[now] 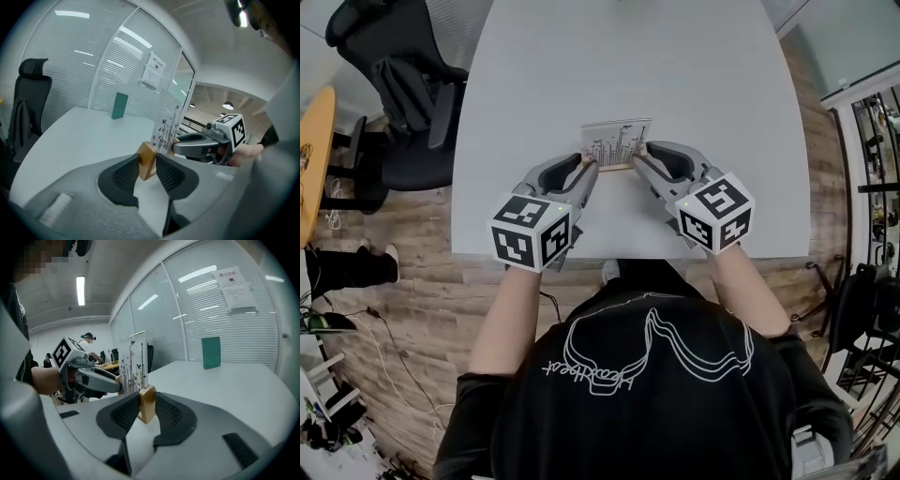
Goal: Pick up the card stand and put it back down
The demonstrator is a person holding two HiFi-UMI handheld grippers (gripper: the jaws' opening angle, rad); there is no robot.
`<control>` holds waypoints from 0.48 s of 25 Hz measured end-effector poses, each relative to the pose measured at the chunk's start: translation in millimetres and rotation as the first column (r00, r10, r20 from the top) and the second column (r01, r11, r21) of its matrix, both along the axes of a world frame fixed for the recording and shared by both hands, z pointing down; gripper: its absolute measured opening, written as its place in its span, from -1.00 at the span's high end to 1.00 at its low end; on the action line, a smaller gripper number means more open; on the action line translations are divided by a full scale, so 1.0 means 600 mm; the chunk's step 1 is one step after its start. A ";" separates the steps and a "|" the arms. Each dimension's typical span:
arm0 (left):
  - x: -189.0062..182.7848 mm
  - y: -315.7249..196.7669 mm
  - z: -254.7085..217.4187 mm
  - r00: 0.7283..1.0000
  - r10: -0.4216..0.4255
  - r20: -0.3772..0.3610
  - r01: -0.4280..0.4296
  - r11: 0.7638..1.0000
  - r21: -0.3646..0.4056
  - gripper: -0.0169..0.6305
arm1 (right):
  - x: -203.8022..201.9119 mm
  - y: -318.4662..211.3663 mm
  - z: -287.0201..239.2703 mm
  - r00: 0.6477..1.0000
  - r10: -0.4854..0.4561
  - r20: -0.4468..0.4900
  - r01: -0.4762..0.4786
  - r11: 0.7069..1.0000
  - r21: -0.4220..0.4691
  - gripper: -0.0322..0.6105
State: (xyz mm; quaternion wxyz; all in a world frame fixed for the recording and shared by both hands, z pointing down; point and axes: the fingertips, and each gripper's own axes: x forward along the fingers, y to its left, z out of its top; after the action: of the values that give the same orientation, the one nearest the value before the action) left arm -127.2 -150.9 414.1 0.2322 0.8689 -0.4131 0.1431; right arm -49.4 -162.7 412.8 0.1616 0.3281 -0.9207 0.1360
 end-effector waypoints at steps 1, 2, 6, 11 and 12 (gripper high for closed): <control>0.006 0.011 -0.011 1.000 0.007 -0.002 -0.007 1.000 0.006 0.58 | 0.006 0.011 -0.011 1.000 0.001 0.000 -0.001 1.000 0.009 0.57; 0.012 0.022 -0.022 1.000 0.011 -0.006 -0.011 1.000 0.012 0.58 | 0.012 0.021 -0.022 1.000 0.005 0.003 -0.005 1.000 0.015 0.57; 0.017 0.046 -0.060 1.000 0.010 -0.023 -0.009 0.999 0.034 0.58 | 0.018 0.043 -0.060 0.999 0.031 0.032 -0.032 0.999 0.033 0.57; 0.036 0.091 -0.100 1.000 0.023 -0.006 -0.022 0.997 0.075 0.58 | 0.038 0.090 -0.097 0.998 0.045 0.035 -0.047 0.997 0.068 0.58; 0.035 0.095 -0.107 1.000 0.026 0.000 -0.026 0.996 0.081 0.58 | 0.036 0.093 -0.103 0.998 0.047 0.037 -0.050 0.996 0.073 0.58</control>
State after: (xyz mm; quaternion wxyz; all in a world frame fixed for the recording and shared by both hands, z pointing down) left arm -106.3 -94.0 349.8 0.1953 0.8830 -0.4070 0.1287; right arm -27.6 -106.6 350.9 0.1295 0.3536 -0.9197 0.1114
